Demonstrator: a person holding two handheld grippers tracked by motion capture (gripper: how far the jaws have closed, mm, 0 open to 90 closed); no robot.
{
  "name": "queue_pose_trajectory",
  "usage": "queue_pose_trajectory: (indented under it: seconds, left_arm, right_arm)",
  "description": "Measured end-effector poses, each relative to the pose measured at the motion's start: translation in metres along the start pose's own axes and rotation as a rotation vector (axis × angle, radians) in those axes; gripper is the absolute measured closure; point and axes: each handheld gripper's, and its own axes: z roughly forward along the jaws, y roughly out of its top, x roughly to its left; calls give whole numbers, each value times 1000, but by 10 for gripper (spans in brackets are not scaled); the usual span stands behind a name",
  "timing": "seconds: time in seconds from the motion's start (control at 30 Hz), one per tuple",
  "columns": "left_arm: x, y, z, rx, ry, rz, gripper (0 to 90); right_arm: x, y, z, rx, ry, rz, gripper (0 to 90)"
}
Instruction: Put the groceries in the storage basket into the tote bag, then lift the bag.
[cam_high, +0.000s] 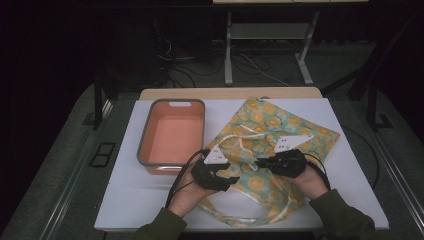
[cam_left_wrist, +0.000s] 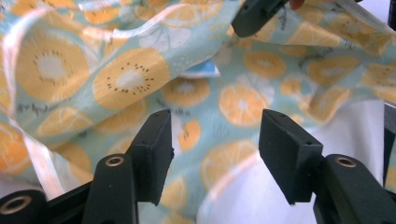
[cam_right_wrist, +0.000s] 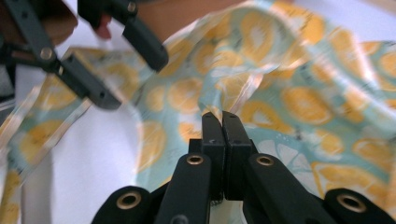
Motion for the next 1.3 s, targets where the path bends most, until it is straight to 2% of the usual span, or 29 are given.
queue_pose_trajectory:
  seconds: [0.13, 0.2, 0.3, 0.4, 0.5, 0.63, 0.7, 0.8, 0.9, 0.93, 1.0, 1.07, 1.13, 1.2, 1.3]
  left_arm:
    - [2, -15, 0, 42, 1, -3, 412]
    - [3, -20, 2, 57, 8, -5, 410]
    - [4, -24, 3, 67, 19, -7, 410]
    - [6, -26, 5, 80, 31, -10, 404]
    - [9, -29, 8, 102, 42, -9, 405]
    - [9, -31, 12, 130, 55, -1, 409]
    - [10, -32, 14, 146, 65, 2, 416]
    - [12, -33, 16, 147, 72, 4, 443]
    - [13, -33, 16, 144, 84, -1, 486]
    - [13, -33, 16, 144, 85, -4, 512]
    - [14, -33, 15, 145, 85, -14, 629]
    - [16, -32, 15, 141, 52, -24, 788]
    - [16, -32, 16, 142, 37, -30, 882]
    - [15, -31, 17, 136, 41, -18, 887]
    - [14, -29, 16, 120, 33, -17, 879]
  right_arm:
    - [7, -9, 10, 54, 17, -17, 886]
    - [10, -13, 13, 76, 18, -15, 828]
    - [14, -17, 10, 59, 19, 3, 672]
    - [21, -18, -3, 25, 27, 1, 602]
    - [31, -22, -12, 16, 59, 6, 585]
    - [45, -36, -11, 71, 66, -14, 541]
    - [48, -44, -7, 106, 72, -3, 524]
    - [52, -52, 1, 174, 61, -33, 531]
    - [53, -56, 8, 227, 46, -67, 630]
    - [53, -56, 8, 230, 35, -88, 667]
    - [53, -56, 7, 239, 14, -111, 809]
    - [51, -56, 7, 243, 1, -119, 886]
    - [50, -56, 6, 241, -21, -127, 893]
    - [47, -56, 5, 233, -44, -133, 896]
    - [41, -54, -1, 205, -74, -112, 898]
